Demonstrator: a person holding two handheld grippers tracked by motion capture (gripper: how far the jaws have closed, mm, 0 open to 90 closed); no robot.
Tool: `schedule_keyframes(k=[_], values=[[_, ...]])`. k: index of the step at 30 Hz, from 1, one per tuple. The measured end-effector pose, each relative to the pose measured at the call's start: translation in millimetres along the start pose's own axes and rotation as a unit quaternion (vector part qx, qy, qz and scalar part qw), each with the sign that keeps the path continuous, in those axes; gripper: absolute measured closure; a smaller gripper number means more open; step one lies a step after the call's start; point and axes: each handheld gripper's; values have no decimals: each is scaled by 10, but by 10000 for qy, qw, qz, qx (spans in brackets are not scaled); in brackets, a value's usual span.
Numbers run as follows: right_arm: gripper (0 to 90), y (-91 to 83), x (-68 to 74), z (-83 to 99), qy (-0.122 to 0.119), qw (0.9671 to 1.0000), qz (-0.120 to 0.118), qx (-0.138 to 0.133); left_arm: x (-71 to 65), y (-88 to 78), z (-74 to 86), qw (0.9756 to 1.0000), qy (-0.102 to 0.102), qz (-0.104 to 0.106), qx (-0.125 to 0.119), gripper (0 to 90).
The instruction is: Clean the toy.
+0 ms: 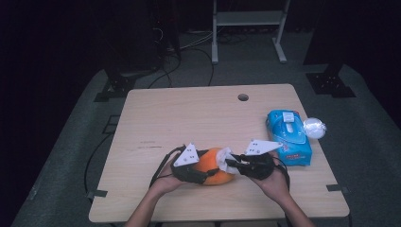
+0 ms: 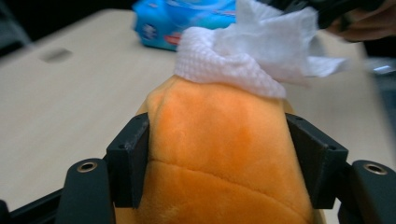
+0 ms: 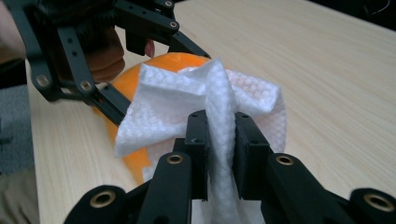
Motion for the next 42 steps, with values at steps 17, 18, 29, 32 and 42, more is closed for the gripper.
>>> schedule_keyframes(k=[17, 18, 29, 32, 42], values=[[765, 134, -245, 241, 638, 9978, -98, 168, 189, -118, 338, 9962, -770, 392, 120, 181], [764, 125, -209, 210, 597, 9981, -150, 80, 187, -115, 341, 9963, -757, 397, 115, 180], [765, 185, -293, 352, 799, 9958, -30, 445, 185, -111, 338, 9960, -797, 392, 112, 180], [765, 119, -240, 237, 717, 9973, -118, 67, 168, -87, 335, 9963, -747, 419, 95, 179], [763, 177, -237, 296, 760, 9963, -218, 343, 187, -90, 336, 9959, -804, 414, 70, 175]])
Point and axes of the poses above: each handheld gripper's, and its own axes: y roughly forward along the jaws, z roughly out of its underside, x roughly to its left, and after that the axes turned 2 degrees about -y, right-handed
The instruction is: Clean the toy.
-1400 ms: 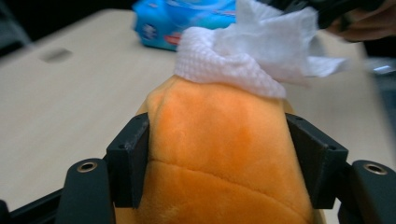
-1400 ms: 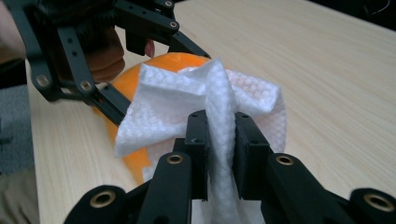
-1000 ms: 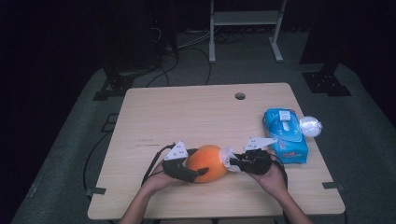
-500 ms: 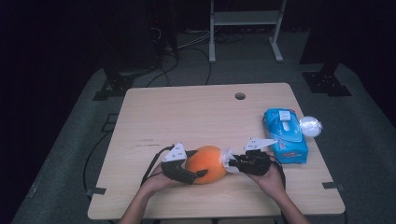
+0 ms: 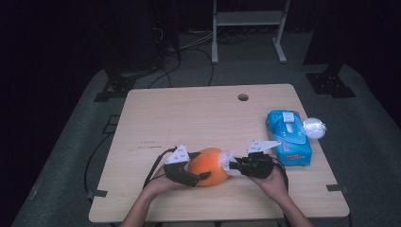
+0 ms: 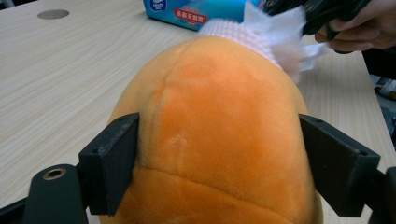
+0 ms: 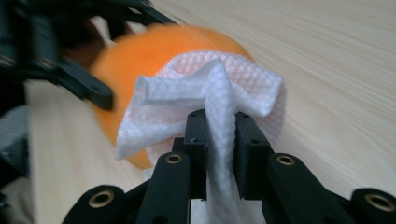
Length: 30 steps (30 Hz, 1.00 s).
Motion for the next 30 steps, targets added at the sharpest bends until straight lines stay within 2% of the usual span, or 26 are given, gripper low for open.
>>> schedule_keyframes(k=[3, 6, 8, 11, 12, 14, 16, 17, 21, 24, 26, 28, 30], values=[[765, -35, -41, 10, 44, 9998, 171, 7, -37, 18, -14, 10000, 79, -3, 43, 175], [765, -96, 60, -109, -89, 9993, 63, -365, -126, 79, -32, 9995, 311, -2, 64, 177], [763, -102, 149, -175, -255, 9985, 9, -490, -205, 113, -64, 9984, 552, -27, 130, 176], [762, -33, 201, -154, -410, 9987, 66, -303, -226, 104, -94, 9976, 648, -45, 232, 159], [763, -10, 186, -122, -340, 9990, 21, -273, -215, 86, -115, 9974, 673, -22, 247, 142], [763, -3, 159, -89, -256, 9993, -42, -262, -193, 34, -159, 9978, 622, 14, 212, 120], [763, -21, 170, -85, -339, 9992, -15, -217, -147, -34, -195, 9994, 353, 2, 54, 119], [763, -27, 170, -77, -368, 9991, -1, -202, -126, -44, -189, 9996, 253, -1, 84, 122], [763, -48, 114, -36, -345, 9993, -6, -142, -115, -19, -111, 9996, 237, 22, 157, 171], [765, -63, 34, 1, -194, 9996, 224, 19, -105, -20, -102, 9998, 165, 38, 134, 172], [766, -74, -9, 18, -119, 9994, 320, 74, -131, 10, -79, 9996, 221, 81, 125, 177], [767, -100, 21, -17, -113, 9994, 313, -65, -188, 56, -68, 9991, 394, 90, 126, 183], [767, -126, 79, -76, -159, 9993, 204, -271, -234, 82, -87, 9982, 574, 108, 158, 183]])
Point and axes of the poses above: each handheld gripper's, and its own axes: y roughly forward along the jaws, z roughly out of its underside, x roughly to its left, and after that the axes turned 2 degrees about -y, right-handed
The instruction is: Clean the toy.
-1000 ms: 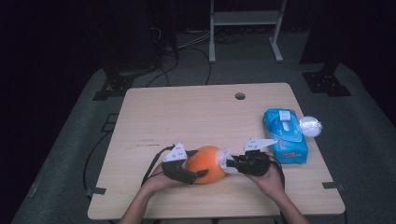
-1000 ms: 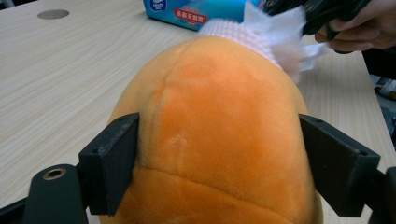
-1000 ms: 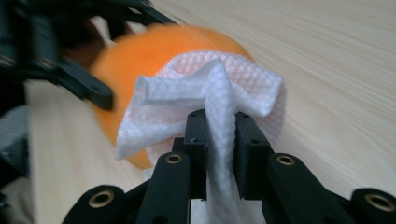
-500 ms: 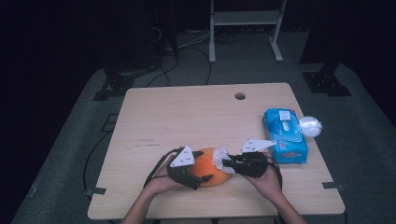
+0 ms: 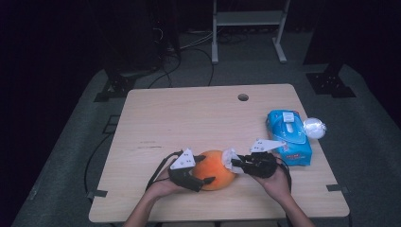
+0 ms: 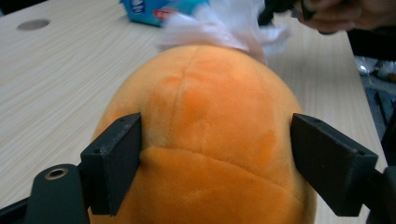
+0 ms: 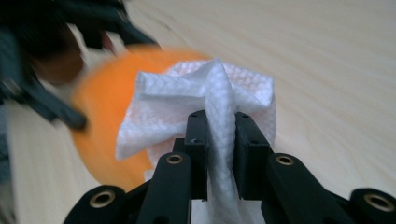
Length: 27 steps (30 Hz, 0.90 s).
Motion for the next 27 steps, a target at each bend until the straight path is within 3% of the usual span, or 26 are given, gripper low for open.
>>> schedule_keyframes(k=[2, 5, 7, 9, 12, 15, 18, 20, 23, 27], values=[[766, -10, 108, -80, -162, 9996, -155, -166, -43, 35, -25, 10000, 90, -15, 7, 183], [764, 41, 192, -87, -419, 9991, -94, -28, -39, 25, -27, 9999, 158, -14, 38, 182], [765, 59, 142, -45, -287, 9995, -160, 0, -9, -15, -46, 9998, 160, -57, 46, 177], [765, 47, 92, -22, -254, 9996, -81, 67, 24, -47, -70, 9998, 94, -148, 47, 149], [764, 25, -13, 32, -110, 9998, 45, 184, 86, -46, -50, 9993, -302, -236, -39, 105], [763, 0, -31, 27, -48, 9999, 91, 129, 66, -19, -25, 9997, -204, -167, -16, 131], [763, -8, 48, -37, -183, 9998, 60, -22, 50, -19, -26, 9998, -129, -109, 43, 143], [761, 33, 55, -33, -198, 9998, 36, 34, 67, -39, -16, 9998, -134, -79, 122, 156], [762, 72, -18, 33, 39, 9999, -91, 61, 119, -62, 30, 9995, -298, -24, 116, 156], [762, 62, -143, 104, 279, 9994, -7, 206, 147, -75, 59, 9992, -401, 4, 84, 156]])
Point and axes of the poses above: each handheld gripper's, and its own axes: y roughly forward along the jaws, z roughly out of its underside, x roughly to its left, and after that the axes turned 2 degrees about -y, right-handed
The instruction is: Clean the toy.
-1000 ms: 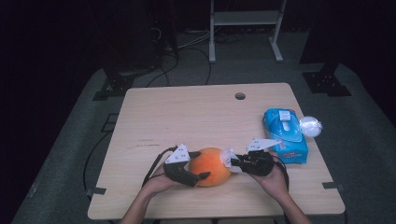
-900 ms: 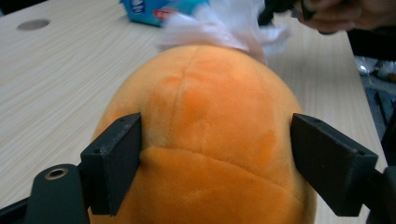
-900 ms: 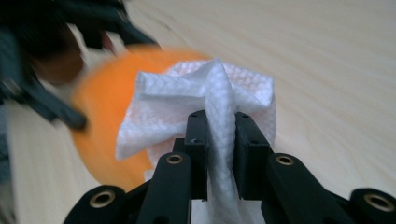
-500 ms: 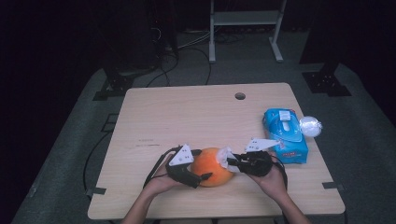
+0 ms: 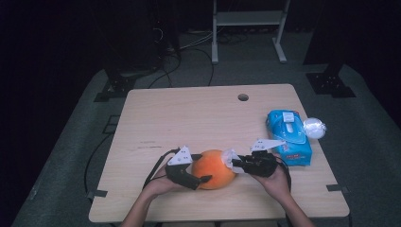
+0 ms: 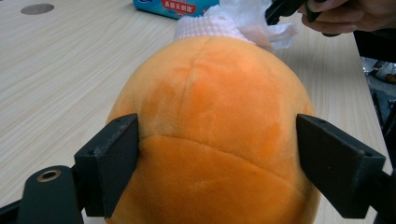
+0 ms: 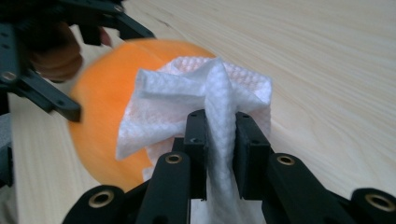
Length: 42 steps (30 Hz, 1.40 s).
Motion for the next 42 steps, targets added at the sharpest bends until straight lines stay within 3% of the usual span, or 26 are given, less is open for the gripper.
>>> schedule_keyframes(k=[5, 7, 10, 14, 16, 18, 22, 25, 27, 31, 33, 35, 38, 42], values=[[760, -38, 43, -55, -27, 9998, -20, -180, -4, 10, 15, 10000, 19, 58, -1, 156], [761, -1, 75, -53, -157, 9998, 39, -94, 3, 4, 19, 10000, 18, 86, -7, 155], [761, 23, 30, -18, -48, 10000, -12, -20, 5, -3, 24, 10000, 3, 84, -12, 155], [762, 33, -48, 38, 26, 9998, 138, 139, 1, 1, 22, 10000, 13, 57, -16, 155], [762, 4, -33, 6, -20, 9998, 175, 30, -15, 18, 14, 10000, 55, 53, -44, 155], [762, -40, 20, -57, -26, 9998, 43, -193, -56, 56, -5, 9998, 166, 50, -87, 156], [761, -62, 226, -189, -360, 9983, -178, -431, -144, 137, -62, 9994, 351, 17, -59, 156], [760, -15, 294, -186, -602, 9978, -36, -286, -158, 142, -46, 9993, 374, -13, -58, 156], [760, -15, 230, -162, -476, 9986, -43, -239, -156, 131, -51, 9992, 403, -44, -38, 156], [761, -81, 104, -124, -343, 9987, 315, -203, -187, 158, -85, 9984, 560, -81, -56, 163], [761, -108, 120, -140, -322, 9986, 261, -318, -217, 199, -105, 9981, 609, -75, -68, 163], [760, -115, 226, -192, -526, 9976, 39, -440, -236, 224, -116, 9978, 657, -74, -61, 162], [758, -66, 348, -213, -888, 9955, 153, -279, -226, 226, -105, 9981, 597, -81, -86, 156], [761, -43, 289, -172, -835, 9961, 224, -151, -178, 160, -136, 9986, 513, -50, -127, 102]])
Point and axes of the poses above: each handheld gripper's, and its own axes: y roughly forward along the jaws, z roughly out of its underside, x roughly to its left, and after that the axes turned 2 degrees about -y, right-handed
